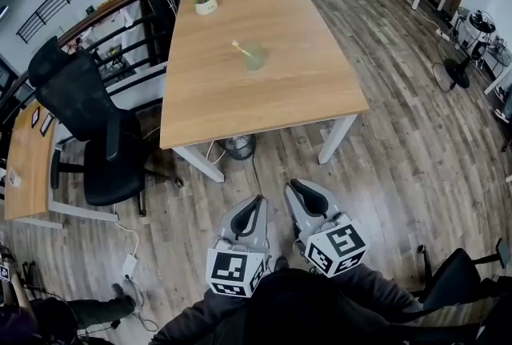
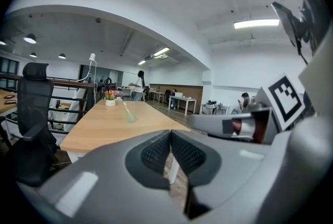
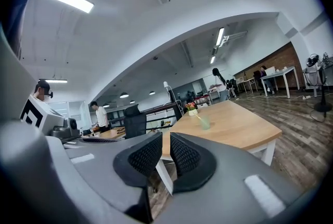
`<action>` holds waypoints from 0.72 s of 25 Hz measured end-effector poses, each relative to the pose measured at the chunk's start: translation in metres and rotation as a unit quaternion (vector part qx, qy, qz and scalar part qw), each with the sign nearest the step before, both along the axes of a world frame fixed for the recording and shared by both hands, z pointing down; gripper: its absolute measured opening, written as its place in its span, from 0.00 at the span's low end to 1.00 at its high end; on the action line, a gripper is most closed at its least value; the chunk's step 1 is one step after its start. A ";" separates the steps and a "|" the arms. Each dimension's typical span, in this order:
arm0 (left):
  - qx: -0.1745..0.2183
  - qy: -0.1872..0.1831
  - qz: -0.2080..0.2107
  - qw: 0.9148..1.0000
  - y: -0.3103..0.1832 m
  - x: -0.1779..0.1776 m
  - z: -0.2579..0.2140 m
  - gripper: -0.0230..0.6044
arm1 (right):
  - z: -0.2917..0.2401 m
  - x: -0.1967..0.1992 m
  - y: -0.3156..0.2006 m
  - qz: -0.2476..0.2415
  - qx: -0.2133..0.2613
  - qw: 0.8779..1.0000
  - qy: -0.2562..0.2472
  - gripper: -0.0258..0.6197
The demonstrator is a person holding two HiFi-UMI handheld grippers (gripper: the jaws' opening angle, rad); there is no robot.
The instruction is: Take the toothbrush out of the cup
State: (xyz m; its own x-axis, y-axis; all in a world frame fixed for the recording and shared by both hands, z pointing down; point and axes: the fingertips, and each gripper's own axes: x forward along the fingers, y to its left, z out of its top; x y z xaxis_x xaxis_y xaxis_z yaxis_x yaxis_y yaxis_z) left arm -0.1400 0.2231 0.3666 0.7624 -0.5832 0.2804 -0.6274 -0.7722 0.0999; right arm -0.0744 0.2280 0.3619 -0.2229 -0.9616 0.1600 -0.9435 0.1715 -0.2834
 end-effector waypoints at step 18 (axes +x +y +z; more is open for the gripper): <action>0.009 -0.042 -0.003 0.999 -0.044 0.082 -0.008 0.05 | -0.010 0.078 -0.055 -0.020 0.015 0.999 -0.033 0.11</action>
